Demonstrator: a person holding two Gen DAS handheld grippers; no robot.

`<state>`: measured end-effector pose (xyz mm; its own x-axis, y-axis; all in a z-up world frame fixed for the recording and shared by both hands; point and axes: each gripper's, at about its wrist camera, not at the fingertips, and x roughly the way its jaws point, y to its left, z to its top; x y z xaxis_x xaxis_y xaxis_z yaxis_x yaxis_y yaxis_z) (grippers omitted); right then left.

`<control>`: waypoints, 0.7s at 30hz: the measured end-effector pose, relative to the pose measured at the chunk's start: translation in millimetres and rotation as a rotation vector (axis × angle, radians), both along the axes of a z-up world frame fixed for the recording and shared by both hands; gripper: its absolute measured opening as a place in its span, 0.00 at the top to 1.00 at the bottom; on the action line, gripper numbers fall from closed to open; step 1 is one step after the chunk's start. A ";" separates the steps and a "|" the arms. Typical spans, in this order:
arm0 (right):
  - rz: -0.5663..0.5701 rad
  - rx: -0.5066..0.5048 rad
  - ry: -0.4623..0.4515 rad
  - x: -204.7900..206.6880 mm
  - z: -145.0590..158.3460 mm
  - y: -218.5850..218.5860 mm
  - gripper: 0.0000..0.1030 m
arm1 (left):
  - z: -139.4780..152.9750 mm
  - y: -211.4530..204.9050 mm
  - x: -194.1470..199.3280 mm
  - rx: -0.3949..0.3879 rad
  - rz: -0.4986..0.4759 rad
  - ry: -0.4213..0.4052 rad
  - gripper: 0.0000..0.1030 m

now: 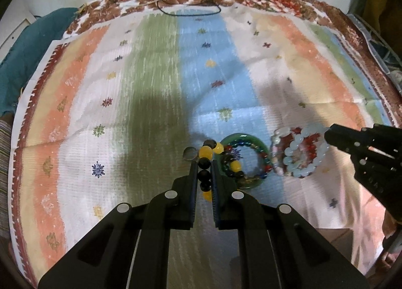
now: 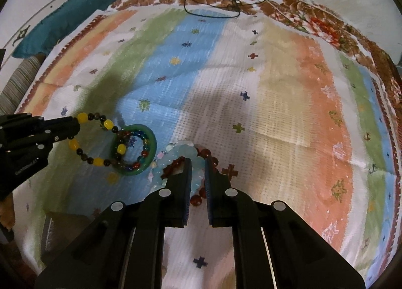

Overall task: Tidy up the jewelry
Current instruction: 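Carry both bracelets into the tin box and open both tools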

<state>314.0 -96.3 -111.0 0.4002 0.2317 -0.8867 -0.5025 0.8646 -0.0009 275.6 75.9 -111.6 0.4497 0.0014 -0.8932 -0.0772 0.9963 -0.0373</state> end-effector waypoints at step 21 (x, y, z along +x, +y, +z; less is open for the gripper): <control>-0.047 0.052 -0.052 -36.7 38.5 -21.0 0.89 | 46.5 -4.6 -33.3 -0.002 0.005 -0.078 0.91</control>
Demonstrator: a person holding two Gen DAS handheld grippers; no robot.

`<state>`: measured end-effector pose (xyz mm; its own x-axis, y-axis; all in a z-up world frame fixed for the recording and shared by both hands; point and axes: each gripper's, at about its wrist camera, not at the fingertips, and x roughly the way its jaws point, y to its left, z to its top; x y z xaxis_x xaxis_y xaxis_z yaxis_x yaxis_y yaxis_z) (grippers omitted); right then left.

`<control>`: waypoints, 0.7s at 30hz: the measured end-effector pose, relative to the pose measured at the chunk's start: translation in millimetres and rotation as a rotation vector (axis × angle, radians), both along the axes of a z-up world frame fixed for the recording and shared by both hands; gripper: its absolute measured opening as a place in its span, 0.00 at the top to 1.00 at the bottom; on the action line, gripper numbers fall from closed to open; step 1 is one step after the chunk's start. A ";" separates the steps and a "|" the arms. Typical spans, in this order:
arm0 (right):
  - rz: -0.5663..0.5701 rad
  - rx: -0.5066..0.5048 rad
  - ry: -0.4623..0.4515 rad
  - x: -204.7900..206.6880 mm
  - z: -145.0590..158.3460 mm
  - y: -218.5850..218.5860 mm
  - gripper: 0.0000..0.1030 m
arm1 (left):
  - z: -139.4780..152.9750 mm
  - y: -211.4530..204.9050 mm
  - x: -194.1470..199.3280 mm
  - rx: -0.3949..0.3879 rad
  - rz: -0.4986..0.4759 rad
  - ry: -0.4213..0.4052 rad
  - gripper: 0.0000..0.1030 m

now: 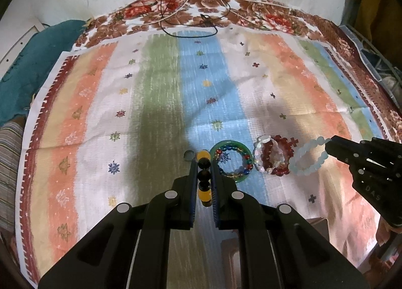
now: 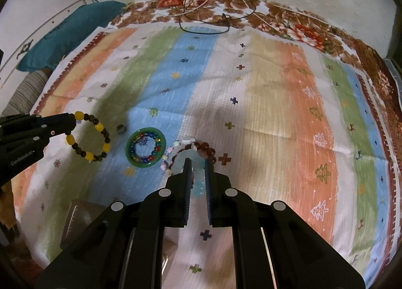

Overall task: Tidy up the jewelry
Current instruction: 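Carry both bracelets into the tin box and open both tools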

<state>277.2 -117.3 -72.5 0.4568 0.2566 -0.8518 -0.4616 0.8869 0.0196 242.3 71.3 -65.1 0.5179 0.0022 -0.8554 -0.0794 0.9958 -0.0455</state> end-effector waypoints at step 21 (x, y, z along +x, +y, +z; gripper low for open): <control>-0.025 0.060 -0.053 -45.9 30.1 -9.9 0.89 | 35.3 -20.7 -40.5 -0.026 -0.023 -0.071 0.91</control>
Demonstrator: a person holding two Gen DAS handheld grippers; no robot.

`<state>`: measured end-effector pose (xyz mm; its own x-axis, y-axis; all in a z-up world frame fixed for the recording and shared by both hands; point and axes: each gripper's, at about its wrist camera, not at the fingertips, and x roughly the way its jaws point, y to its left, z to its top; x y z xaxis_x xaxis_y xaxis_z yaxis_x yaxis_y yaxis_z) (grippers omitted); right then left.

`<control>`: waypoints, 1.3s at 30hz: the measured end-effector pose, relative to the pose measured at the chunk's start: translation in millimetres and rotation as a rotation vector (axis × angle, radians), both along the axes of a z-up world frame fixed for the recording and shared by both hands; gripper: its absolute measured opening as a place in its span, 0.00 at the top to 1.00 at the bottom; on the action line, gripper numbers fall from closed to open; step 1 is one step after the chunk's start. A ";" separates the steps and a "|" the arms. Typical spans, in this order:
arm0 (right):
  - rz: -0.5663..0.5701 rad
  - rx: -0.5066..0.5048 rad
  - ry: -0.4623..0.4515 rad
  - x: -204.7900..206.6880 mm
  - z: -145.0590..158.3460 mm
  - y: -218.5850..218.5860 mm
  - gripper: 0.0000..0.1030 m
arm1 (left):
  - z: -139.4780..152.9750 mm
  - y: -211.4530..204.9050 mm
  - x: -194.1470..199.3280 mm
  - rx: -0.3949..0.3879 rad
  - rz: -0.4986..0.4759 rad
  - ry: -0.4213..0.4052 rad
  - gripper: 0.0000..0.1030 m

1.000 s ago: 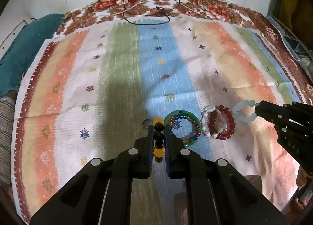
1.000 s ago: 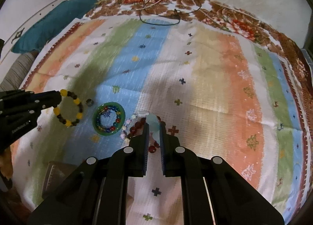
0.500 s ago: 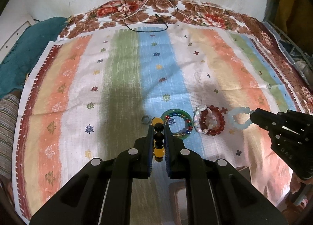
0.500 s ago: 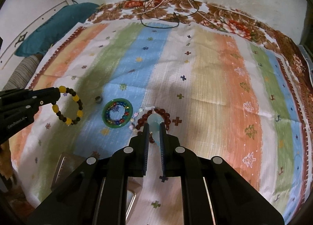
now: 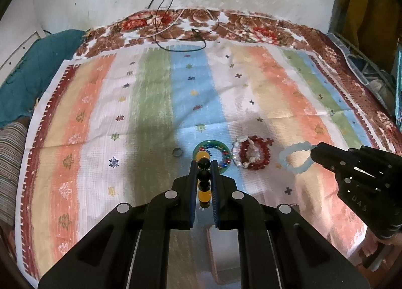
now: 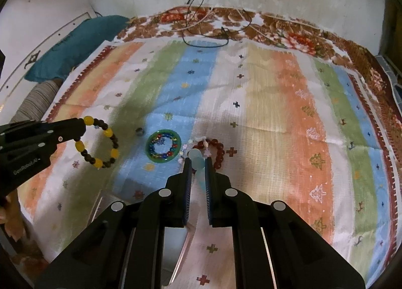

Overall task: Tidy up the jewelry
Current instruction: 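Carry both bracelets into the tin box and open both tools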

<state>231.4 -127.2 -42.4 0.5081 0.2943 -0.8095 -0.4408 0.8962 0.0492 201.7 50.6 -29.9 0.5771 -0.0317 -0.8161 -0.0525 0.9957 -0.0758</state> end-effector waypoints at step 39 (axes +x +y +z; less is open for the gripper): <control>0.030 0.075 0.000 -78.3 15.4 -11.2 0.84 | 21.2 -35.6 -82.8 -0.057 -0.023 -0.054 0.77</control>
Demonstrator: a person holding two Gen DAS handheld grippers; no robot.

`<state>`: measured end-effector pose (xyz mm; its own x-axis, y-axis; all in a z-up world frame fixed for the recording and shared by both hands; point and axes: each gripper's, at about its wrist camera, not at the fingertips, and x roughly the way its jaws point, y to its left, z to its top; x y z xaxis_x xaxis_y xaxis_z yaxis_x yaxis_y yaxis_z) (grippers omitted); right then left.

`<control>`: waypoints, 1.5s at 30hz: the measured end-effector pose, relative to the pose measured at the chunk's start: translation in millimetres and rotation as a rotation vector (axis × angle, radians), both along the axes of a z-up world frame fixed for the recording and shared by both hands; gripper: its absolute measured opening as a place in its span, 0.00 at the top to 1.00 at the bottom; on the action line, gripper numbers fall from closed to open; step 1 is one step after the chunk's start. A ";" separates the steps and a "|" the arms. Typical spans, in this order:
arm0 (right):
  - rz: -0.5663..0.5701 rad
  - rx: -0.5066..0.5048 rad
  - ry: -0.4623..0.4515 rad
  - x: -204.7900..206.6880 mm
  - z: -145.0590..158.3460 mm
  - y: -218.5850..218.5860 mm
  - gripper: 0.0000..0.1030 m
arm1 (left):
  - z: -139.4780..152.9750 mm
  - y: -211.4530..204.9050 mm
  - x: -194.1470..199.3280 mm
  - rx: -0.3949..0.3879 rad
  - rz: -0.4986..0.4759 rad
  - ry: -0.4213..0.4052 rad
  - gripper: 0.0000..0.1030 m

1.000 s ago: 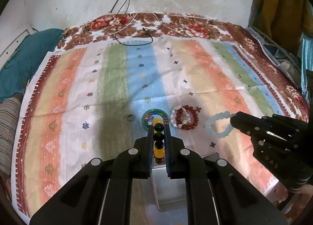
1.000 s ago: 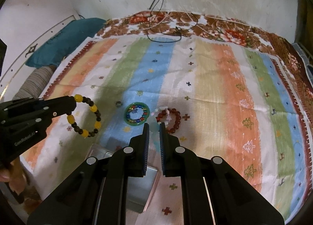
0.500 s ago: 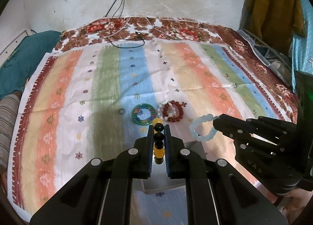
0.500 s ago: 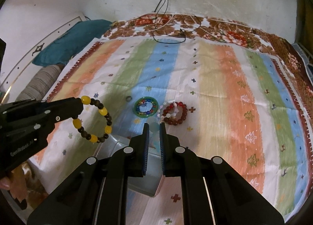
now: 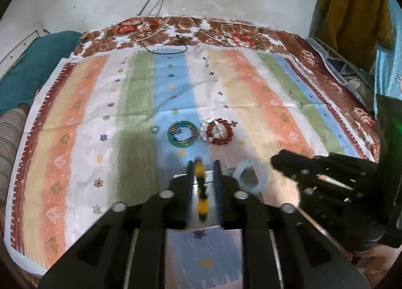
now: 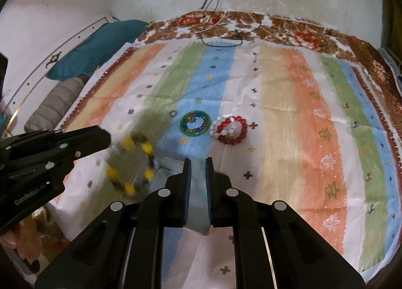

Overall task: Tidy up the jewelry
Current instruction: 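Carry both bracelets into the tin box and open both tools, then move both tools back toward the remaining jewelry by the jade bangle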

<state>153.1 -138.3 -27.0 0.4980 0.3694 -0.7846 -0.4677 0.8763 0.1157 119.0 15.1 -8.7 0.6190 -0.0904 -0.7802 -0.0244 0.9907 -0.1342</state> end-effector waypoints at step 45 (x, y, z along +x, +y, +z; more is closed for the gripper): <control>-0.113 -0.113 0.047 89.4 -41.1 0.1 0.21 | -53.5 58.7 95.4 0.058 0.181 0.120 0.13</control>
